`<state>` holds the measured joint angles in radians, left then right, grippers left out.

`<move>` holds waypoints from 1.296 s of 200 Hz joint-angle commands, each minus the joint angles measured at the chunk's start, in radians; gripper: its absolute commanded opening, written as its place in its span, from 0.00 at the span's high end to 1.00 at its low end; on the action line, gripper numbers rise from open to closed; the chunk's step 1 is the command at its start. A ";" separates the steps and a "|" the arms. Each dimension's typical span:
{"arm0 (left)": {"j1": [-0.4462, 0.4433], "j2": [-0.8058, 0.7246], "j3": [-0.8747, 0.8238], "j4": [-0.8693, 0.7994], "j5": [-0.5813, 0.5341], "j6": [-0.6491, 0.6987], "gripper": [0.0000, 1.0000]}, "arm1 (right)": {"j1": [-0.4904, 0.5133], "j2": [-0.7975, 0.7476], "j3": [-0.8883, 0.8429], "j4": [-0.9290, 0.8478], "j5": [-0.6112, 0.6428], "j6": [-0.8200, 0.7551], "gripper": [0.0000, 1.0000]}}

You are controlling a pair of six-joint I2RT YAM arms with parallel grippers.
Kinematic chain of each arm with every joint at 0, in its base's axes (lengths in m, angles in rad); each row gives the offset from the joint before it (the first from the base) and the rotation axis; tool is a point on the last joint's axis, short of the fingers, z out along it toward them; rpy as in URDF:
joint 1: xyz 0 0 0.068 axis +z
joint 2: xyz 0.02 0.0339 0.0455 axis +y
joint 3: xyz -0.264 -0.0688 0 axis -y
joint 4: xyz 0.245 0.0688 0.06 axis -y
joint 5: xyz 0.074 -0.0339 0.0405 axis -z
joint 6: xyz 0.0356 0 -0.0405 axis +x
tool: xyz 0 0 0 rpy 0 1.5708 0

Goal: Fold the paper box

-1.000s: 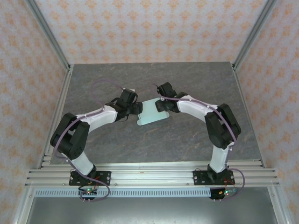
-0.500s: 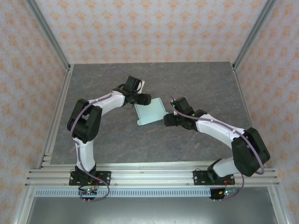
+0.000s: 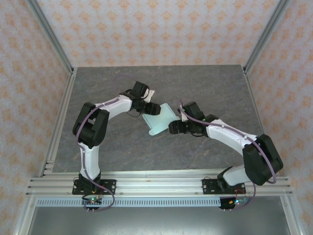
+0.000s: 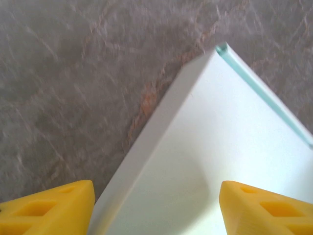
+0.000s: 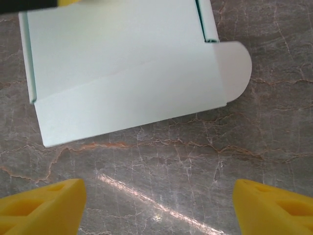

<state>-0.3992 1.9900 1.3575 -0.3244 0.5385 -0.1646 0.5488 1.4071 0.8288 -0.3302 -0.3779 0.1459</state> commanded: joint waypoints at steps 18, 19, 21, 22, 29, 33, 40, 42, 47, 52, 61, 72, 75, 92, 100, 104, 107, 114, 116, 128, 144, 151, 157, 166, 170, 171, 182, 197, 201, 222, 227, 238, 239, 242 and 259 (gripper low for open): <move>0.004 -0.074 -0.116 0.055 0.093 -0.069 0.33 | -0.066 0.012 0.009 -0.023 -0.095 0.011 0.23; 0.003 -0.089 -0.119 0.058 0.093 -0.070 0.33 | -0.067 0.012 0.009 -0.024 -0.095 0.012 0.23; 0.004 -0.101 -0.123 0.060 0.093 -0.072 0.33 | -0.069 0.011 0.010 -0.023 -0.096 0.013 0.23; 0.004 -0.105 -0.127 0.062 0.092 -0.074 0.33 | -0.070 0.011 0.008 -0.023 -0.096 0.013 0.23; 0.003 -0.116 -0.142 0.071 0.081 -0.079 0.33 | -0.073 0.012 0.006 -0.018 -0.097 0.018 0.23; 0.004 -0.121 -0.147 0.073 0.073 -0.080 0.33 | -0.073 0.011 0.004 -0.012 -0.100 0.024 0.24; 0.003 -0.128 -0.154 0.074 0.057 -0.079 0.33 | -0.073 0.013 -0.001 0.004 -0.106 0.038 0.24; 0.004 -0.130 -0.155 0.074 0.051 -0.079 0.33 | -0.073 0.014 -0.003 0.009 -0.109 0.042 0.24; 0.004 -0.134 -0.155 0.073 0.037 -0.080 0.33 | -0.073 0.017 -0.007 0.025 -0.118 0.055 0.24; 0.003 -0.139 -0.154 0.071 0.021 -0.078 0.33 | -0.073 0.021 -0.010 0.041 -0.126 0.070 0.25; 0.004 -0.145 -0.150 0.066 -0.004 -0.078 0.33 | -0.072 0.030 -0.019 0.073 -0.139 0.101 0.25; 0.004 -0.151 -0.141 0.057 -0.037 -0.078 0.32 | -0.073 0.048 -0.034 0.119 -0.162 0.146 0.26; 0.004 -0.153 -0.140 0.057 -0.044 -0.077 0.32 | -0.073 0.053 -0.037 0.136 -0.170 0.160 0.27; 0.004 -0.163 -0.136 0.057 -0.081 -0.080 0.32 | -0.073 0.073 -0.076 0.242 -0.195 0.257 0.30; 0.004 -0.167 -0.137 0.061 -0.087 -0.078 0.32 | -0.073 0.080 -0.102 0.308 -0.212 0.310 0.31; 0.004 -0.166 -0.137 0.063 -0.089 -0.077 0.31 | -0.073 0.084 -0.113 0.340 -0.218 0.335 0.31; 0.005 -0.165 -0.134 0.063 -0.088 -0.076 0.31 | -0.073 0.088 -0.120 0.359 -0.220 0.351 0.32; 0.004 -0.156 -0.124 0.056 -0.083 -0.072 0.32 | -0.073 0.096 -0.138 0.412 -0.231 0.390 0.34; 0.004 -0.152 -0.120 0.051 -0.081 -0.071 0.31 | -0.073 0.097 -0.143 0.425 -0.234 0.398 0.34; 0.005 -0.133 -0.102 0.034 -0.072 -0.064 0.32 | -0.073 0.109 -0.160 0.476 -0.234 0.445 0.36; 0.005 -0.118 -0.087 0.027 -0.060 -0.062 0.32 | -0.073 0.130 -0.183 0.547 -0.244 0.491 0.40; 0.007 -0.113 -0.080 0.021 -0.055 -0.060 0.32 | -0.073 0.142 -0.193 0.584 -0.252 0.512 0.42; 0.009 -0.108 -0.072 0.014 -0.045 -0.057 0.32 | -0.073 0.152 -0.200 0.615 -0.262 0.528 0.44; 0.008 -0.098 -0.059 0.002 -0.035 -0.055 0.33 | -0.073 0.166 -0.206 0.647 -0.269 0.549 0.46; 0.009 -0.092 -0.053 0.000 -0.033 -0.054 0.33 | -0.073 0.171 -0.207 0.658 -0.271 0.555 0.48; 0.009 -0.091 -0.053 -0.002 -0.031 -0.053 0.33 | -0.073 0.173 -0.207 0.660 -0.271 0.557 0.48; 0.010 -0.086 -0.038 -0.012 -0.025 -0.053 0.34 | -0.073 0.185 -0.213 0.691 -0.276 0.573 0.52; 0.010 -0.047 -0.025 -0.022 -0.023 -0.050 0.36 | -0.072 0.194 -0.221 0.724 -0.274 0.592 0.57; 0.011 -0.044 -0.023 -0.021 -0.023 -0.050 0.37 | -0.073 0.197 -0.223 0.733 -0.273 0.596 0.58; 0.015 -0.027 -0.015 -0.025 -0.026 -0.050 0.42 | -0.073 0.200 -0.240 0.775 -0.266 0.615 0.62; 0.017 -0.023 -0.017 -0.022 -0.026 -0.052 0.43 | -0.073 0.201 -0.244 0.784 -0.262 0.621 0.63; 0.022 -0.016 -0.018 -0.019 -0.022 -0.054 0.46 | -0.073 0.203 -0.253 0.811 -0.254 0.631 0.65; 0.022 -0.015 -0.018 -0.018 -0.021 -0.054 0.46 | -0.072 0.204 -0.254 0.813 -0.254 0.632 0.66; 0.023 -0.014 -0.019 -0.017 -0.016 -0.055 0.47 | -0.072 0.205 -0.257 0.821 -0.253 0.636 0.66; 0.028 -0.005 -0.023 -0.012 0.007 -0.059 0.50 | -0.073 0.213 -0.266 0.860 -0.250 0.655 0.71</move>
<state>-0.3870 1.9705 1.3174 -0.3092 0.5217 -0.2348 0.4763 1.6028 0.5854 0.4137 -0.6357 0.7567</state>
